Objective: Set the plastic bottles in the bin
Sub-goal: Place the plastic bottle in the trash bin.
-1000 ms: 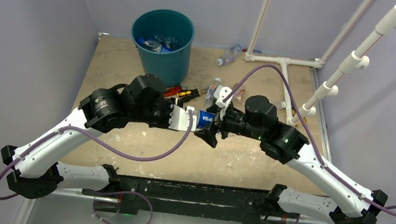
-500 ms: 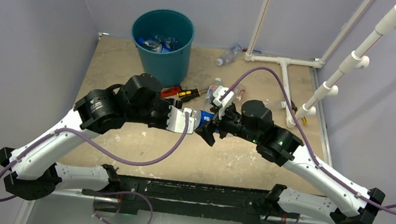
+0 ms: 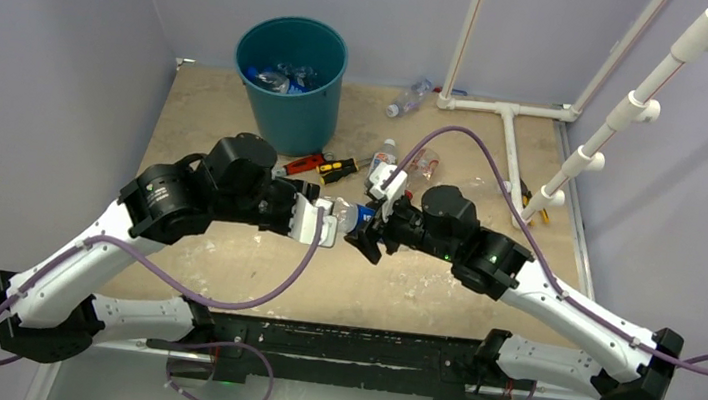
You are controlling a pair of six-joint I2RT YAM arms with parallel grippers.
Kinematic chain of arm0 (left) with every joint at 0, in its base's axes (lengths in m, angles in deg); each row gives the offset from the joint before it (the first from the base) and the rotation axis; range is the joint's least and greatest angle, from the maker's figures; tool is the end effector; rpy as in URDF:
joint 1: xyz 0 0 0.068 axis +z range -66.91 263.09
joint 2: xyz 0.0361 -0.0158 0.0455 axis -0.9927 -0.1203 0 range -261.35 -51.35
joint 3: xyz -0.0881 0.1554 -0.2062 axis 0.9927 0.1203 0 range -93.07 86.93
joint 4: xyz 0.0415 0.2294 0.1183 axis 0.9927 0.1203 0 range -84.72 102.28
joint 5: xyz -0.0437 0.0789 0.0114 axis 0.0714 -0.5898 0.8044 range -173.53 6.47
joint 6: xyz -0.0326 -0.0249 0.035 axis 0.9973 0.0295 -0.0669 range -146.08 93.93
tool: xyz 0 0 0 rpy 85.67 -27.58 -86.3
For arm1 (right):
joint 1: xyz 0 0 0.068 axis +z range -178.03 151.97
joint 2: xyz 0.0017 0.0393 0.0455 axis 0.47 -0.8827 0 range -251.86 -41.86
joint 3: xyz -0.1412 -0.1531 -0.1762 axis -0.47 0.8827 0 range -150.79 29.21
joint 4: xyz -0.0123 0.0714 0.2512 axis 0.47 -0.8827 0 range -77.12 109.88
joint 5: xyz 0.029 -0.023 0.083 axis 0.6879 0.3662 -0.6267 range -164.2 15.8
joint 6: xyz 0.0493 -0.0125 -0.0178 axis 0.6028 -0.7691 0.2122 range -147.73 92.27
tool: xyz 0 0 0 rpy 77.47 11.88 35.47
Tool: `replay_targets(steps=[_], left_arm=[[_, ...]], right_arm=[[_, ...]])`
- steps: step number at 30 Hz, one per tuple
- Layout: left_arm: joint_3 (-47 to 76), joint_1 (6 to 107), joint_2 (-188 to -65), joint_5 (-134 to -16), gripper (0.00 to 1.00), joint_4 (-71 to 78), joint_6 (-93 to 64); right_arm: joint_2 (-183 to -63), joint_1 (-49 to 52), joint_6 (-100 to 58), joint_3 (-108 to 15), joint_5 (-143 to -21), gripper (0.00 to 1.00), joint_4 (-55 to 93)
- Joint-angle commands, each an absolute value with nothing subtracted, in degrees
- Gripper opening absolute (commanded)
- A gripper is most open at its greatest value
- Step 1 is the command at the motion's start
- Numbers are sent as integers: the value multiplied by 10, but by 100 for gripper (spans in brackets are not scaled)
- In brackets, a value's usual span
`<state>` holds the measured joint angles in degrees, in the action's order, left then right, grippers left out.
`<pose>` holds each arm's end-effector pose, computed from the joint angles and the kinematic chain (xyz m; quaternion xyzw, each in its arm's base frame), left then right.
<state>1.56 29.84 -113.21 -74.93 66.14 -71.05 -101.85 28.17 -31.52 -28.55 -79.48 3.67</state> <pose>0.1053 -0.1498 0.4327 0.6974 0.5600 -0.0990 0.4362 0.1301 0.2002 0.3579 -0.4286 0.6883 0.2915 0.5075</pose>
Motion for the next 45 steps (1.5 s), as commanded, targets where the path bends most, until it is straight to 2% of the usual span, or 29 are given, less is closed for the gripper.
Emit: replay_targets(steps=[1,6,9,11,18,23,24,28,31,37,41,45], left_arm=[[11,299,-1109,-645,0,523,-703],[15,298,-1121,-574,0,492,-704],[13,298,-1133,-546,0,508,-717],[9,298,-1145,-543,0,522,-725],[17,299,-1147,-542,0,504,-731],[30,299,-1132,-552,0,475,-719],[35,299,-1128,-558,13,469,-714],[76,299,-1093,-593,87,414,-674],[120,299,-1052,-625,94,338,-635],[251,299,-959,-699,98,99,-437],[268,299,-954,-772,99,12,-277],[275,299,-973,-707,99,-69,-147]], right_arm=[[-1027,297,-310,-271,-790,72,66],[-1023,316,-318,-262,-795,76,105],[-1009,317,-332,-256,-808,74,123],[-999,318,-339,-256,-821,68,125],[-970,318,-349,-249,-849,39,133],[-941,318,-342,-233,-861,27,165],[-933,318,-339,-228,-862,25,175],[-895,318,-319,-205,-854,24,216],[-859,318,-288,-176,-830,25,262],[-798,318,-207,-88,-815,25,382],[-792,318,-176,-66,-814,25,419],[-795,318,-154,-49,-819,26,438]])
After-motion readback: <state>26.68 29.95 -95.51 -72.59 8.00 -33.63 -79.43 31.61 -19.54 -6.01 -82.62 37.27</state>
